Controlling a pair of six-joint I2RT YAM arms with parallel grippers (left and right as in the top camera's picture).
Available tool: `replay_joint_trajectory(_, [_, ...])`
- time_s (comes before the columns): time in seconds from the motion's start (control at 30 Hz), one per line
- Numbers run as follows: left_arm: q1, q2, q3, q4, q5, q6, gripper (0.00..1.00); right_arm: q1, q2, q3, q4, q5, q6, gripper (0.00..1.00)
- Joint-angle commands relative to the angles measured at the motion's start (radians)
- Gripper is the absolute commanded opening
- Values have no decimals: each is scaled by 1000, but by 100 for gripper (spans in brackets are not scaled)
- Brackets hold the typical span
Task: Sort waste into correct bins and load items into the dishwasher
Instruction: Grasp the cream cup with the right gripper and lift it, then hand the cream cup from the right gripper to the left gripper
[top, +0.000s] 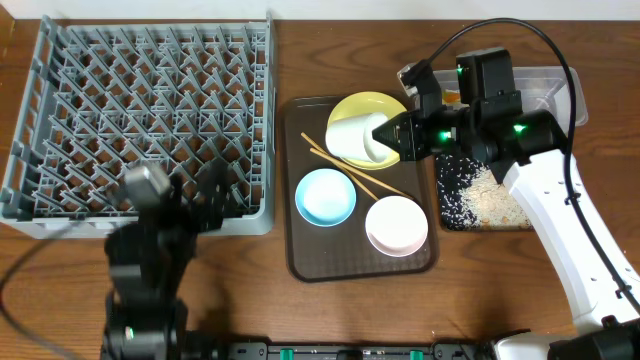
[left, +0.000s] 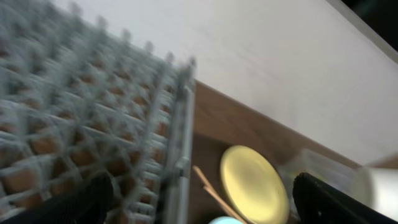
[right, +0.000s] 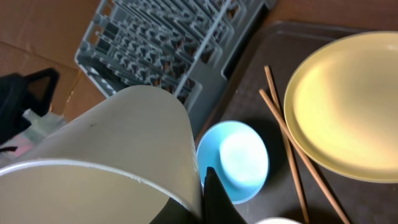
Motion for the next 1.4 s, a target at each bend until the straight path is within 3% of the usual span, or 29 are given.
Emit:
replay_joint_trajectory(0.0, [6,173,103,9,200,-47,93,-7,1,3,13,-48,-7,1])
replay_joint_trajectory(0.1, [5,303,130,158,389,-159,94,-7,1,3,21,-48,-6,1])
replay_joint_trajectory(0.23, [5,448,130,356,581,-571,93,-7,1,3,37,-48,2,1])
replay_joint_trajectory(0.3, [5,498,130,366,661,-787,93,-7,3,3,49,-45,4,1])
replay_joint_trajectory(0.37, [5,544,130,365,745,-916,93,-10,13,3,67,-47,21,1])
replay_joint_trajectory(0.63, [5,636,130,367,942,-962,93,-24,107,3,158,-190,46,1])
replay_joint_trajectory(1.0, [5,642,130,522,1157,-788,93,-27,307,3,454,-665,45,1])
replay_joint_trajectory(1.37, [6,642,130,520,1186,-789,98,21,331,3,506,-690,0,1])
